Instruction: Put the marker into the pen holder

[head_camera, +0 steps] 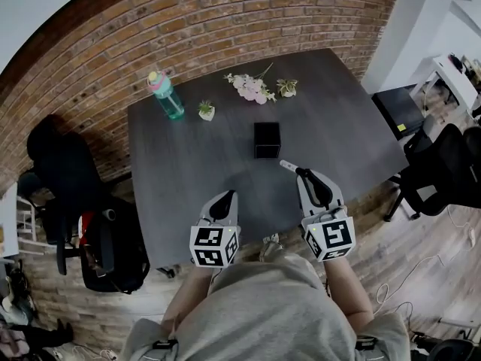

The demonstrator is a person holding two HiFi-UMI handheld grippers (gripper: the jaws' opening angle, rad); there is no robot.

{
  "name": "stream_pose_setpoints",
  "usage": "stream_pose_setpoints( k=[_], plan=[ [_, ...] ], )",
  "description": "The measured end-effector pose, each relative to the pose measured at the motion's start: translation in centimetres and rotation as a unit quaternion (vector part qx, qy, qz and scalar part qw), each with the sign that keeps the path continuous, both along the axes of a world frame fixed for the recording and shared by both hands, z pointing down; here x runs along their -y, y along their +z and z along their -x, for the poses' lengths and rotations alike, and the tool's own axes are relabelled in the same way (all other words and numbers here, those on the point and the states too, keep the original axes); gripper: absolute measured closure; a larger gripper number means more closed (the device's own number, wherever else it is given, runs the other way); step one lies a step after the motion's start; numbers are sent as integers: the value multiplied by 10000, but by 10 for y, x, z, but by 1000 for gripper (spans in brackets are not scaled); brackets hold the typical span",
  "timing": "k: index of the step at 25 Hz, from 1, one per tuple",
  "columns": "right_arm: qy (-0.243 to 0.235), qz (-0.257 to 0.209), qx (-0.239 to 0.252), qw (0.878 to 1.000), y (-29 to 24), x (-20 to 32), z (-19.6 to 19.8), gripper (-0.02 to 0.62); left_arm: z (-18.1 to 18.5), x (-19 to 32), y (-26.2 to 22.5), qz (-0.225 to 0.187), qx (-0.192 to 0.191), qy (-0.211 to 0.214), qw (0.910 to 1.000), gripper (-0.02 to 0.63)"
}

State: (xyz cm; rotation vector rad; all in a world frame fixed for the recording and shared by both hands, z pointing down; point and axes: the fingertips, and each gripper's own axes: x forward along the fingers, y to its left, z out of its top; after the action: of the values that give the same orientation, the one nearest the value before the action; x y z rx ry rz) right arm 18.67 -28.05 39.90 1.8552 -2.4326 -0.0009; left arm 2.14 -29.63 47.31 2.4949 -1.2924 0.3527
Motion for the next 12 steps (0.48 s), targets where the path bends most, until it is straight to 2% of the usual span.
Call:
stream_pose_setpoints(
  k=[12],
  plan=[
    [-428, 173, -122, 9989, 20, 78, -9, 529, -5, 33, 10, 158, 92, -421, 9989, 588]
  ],
)
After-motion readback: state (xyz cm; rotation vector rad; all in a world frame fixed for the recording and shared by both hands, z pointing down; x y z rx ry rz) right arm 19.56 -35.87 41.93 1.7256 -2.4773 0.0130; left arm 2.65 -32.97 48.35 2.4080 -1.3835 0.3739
